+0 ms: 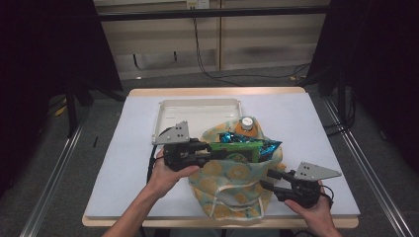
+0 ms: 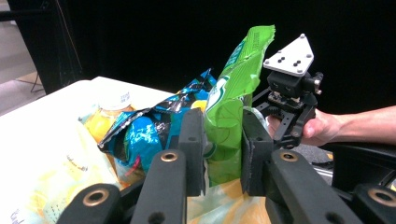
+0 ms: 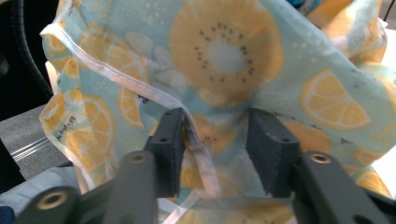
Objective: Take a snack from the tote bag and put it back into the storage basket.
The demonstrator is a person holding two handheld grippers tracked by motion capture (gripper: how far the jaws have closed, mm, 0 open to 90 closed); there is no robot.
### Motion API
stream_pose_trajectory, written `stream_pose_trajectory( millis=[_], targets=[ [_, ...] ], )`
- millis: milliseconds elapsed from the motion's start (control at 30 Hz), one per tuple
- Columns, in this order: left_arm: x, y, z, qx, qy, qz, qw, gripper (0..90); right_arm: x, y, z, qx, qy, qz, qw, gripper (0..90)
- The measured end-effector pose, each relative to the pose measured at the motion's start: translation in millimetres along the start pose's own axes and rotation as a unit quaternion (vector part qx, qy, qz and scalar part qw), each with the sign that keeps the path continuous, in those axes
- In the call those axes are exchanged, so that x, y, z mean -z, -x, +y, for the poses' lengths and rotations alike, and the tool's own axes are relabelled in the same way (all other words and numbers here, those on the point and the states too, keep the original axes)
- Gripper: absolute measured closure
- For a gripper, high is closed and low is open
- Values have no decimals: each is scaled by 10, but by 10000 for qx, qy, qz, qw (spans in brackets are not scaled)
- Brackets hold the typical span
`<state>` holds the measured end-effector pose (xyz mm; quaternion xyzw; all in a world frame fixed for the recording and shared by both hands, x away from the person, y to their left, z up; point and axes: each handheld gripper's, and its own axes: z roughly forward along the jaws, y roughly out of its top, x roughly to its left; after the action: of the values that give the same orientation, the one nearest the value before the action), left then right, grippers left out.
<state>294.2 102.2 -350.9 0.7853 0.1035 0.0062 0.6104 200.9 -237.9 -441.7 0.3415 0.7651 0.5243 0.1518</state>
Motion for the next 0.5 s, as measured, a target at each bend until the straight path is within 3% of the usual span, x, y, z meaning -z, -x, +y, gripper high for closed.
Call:
stream_pose_trajectory(
  millis=[133, 367, 500],
  targets=[
    [24, 0, 26, -5, 25, 28, 10000, 745, 28, 7, -16, 56, -92, 120, 9999, 895],
    [100, -21, 58, 16, 148, 59, 9999, 746, 74, 0, -112, 111, -420, 170, 9989, 900],
    [127, -36, 28, 64, 132, 77, 9999, 746, 187, 28, -128, 52, -230, 158, 9996, 880]
  ],
)
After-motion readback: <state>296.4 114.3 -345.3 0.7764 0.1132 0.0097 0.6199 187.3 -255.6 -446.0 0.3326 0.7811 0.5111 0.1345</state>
